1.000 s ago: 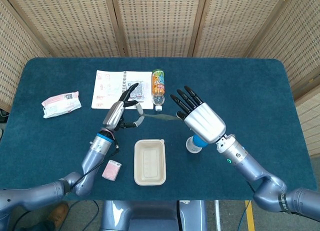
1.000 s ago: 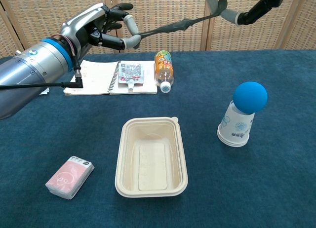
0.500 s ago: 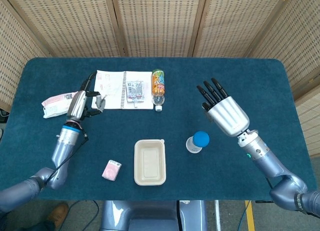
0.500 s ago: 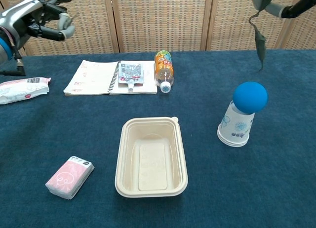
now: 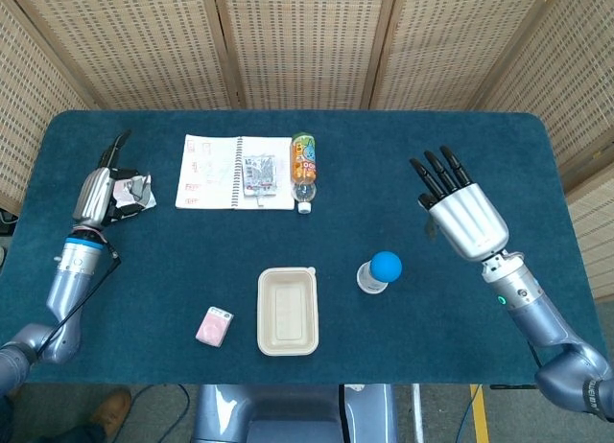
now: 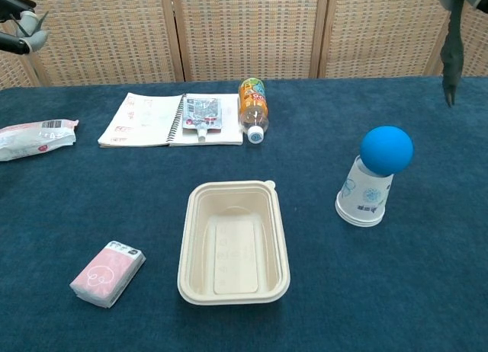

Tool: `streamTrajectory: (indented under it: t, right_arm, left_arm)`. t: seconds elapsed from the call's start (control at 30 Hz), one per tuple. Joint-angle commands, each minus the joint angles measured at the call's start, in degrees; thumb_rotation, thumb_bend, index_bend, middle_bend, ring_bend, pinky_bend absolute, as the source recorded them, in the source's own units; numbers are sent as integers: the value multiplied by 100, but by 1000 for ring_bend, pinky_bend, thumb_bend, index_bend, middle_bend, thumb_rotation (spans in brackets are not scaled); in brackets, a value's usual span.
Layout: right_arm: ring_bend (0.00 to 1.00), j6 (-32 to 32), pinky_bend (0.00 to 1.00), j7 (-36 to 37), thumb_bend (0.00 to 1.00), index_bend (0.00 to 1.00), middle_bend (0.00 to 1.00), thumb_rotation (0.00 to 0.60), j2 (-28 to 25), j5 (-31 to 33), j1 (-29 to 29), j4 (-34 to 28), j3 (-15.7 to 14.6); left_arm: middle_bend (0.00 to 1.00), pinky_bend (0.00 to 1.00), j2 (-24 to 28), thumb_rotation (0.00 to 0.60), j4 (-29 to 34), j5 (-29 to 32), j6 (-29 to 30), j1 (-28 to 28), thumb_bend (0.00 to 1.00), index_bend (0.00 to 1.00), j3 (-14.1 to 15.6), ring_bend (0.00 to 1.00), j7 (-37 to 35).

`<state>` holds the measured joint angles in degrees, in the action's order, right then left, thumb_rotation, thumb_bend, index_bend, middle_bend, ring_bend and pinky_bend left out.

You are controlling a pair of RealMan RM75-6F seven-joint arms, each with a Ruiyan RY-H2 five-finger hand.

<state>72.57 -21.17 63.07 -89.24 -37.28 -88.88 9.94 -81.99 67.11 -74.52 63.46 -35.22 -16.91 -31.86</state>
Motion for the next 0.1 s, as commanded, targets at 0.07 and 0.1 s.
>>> streamTrajectory:
  t: [0.07, 0.1]
  right_arm:
    - [0, -4, 0, -45, 831, 830, 181, 600, -33, -10, 1, -98, 35]
    - [0, -14, 0, -65, 832, 830, 181, 600, -38, -12, -1, -121, 39]
  left_arm:
    - [0, 0, 453, 600, 391, -30, -203, 19, 719, 798, 207, 0, 969]
    - [0, 0, 561, 600, 546, 40, -243, 29, 720, 799, 216, 0, 1230]
